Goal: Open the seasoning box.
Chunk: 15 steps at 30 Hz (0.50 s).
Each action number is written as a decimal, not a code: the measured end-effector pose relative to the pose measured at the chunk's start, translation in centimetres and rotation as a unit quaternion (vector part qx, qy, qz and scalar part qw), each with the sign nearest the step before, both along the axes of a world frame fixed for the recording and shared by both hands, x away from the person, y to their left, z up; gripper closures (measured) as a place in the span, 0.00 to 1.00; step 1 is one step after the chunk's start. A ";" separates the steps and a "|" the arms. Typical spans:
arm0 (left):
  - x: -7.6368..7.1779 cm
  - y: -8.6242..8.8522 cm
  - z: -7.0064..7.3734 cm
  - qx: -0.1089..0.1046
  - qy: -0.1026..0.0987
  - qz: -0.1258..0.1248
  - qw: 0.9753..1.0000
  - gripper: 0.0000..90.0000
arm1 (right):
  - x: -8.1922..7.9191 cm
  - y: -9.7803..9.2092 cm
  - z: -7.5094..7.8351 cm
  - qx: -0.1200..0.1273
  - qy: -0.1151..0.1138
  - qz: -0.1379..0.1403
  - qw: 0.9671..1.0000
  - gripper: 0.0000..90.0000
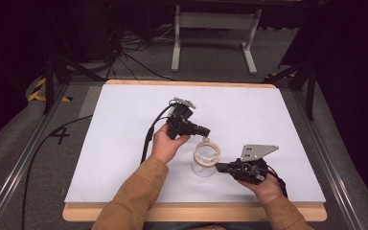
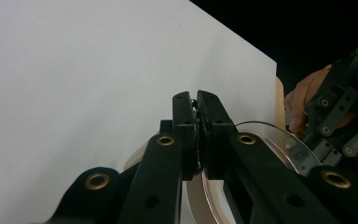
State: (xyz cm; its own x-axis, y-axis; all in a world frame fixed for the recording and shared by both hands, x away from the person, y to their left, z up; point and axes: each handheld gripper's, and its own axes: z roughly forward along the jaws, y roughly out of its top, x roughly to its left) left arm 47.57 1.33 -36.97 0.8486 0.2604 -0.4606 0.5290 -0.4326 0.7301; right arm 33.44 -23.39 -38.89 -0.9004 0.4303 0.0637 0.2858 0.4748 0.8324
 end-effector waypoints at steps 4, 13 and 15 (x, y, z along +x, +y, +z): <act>0.1 0.0 0.0 0.000 0.002 -0.002 1.000 0.96 | 0.1 0.2 -0.1 -0.001 0.003 -0.001 1.000 1.00; 0.1 0.1 -0.1 -0.001 0.005 -0.002 1.000 0.96 | 0.2 0.1 0.1 0.011 0.006 -0.009 1.000 1.00; 0.1 0.1 -0.1 0.000 0.003 -0.002 1.000 0.96 | 0.2 0.0 0.2 0.012 0.007 -0.009 1.000 1.00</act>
